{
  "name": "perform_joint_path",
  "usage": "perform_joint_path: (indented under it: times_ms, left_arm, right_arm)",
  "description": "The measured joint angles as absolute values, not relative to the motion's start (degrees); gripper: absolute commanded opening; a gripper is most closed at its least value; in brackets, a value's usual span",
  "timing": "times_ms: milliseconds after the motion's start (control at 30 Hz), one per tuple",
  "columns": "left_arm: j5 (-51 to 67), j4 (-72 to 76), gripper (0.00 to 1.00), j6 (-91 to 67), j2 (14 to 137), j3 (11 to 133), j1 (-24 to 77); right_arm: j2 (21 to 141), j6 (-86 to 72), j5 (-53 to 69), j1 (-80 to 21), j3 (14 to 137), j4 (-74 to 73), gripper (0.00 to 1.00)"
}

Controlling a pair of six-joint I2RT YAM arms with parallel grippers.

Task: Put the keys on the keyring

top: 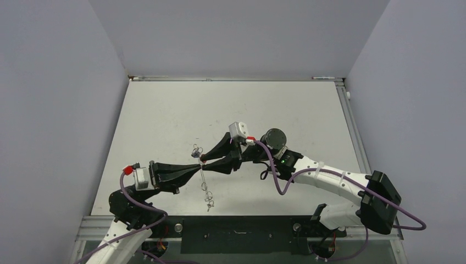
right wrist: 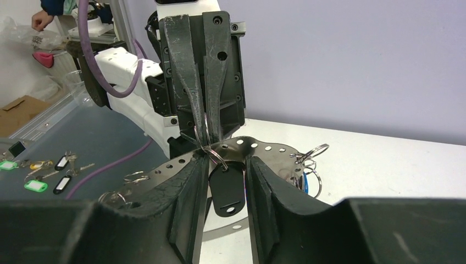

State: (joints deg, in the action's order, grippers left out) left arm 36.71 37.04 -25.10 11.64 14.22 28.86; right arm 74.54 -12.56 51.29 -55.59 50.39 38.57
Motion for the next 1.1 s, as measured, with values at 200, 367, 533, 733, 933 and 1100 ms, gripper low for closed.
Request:
perform_joint_path:
  times_ms: [200,367,533,733,933,1100]
  left_arm:
    - [36.9,37.7,0.00,-25.3,11.6,13.8,28.6]
    - [36.9,37.9,0.00,-25.3,11.6,13.8,28.2]
    - [37.0,37.9,0.00,-25.4,11.6,13.8,28.0]
    - [37.0,38.0,0.00,-25.7,11.6,13.7,28.0]
    - [37.0,38.0,0.00,-25.9,11.6,13.7,27.6]
    - [36.9,38.1,0.00,-25.9,11.6,13.7,27.6]
  right_arm:
    - [74.8,-13.8,51.5,-55.6,50.4,39.7,0.31]
    - [74.8,-14.2,51.8,-55.6,50.4,40.2,0.32]
    - [74.8,-14.2,51.9,-55.6,50.4,40.3,0.31]
    - [74.8,-14.7,52.0,-55.8,50.4,41.1,0.29]
    - [74.8,-15.5,52.4,-56.0,50.4,42.2,0.23]
    - [75.5,-16.1,53.1,-56.0,50.7,43.4,0.19]
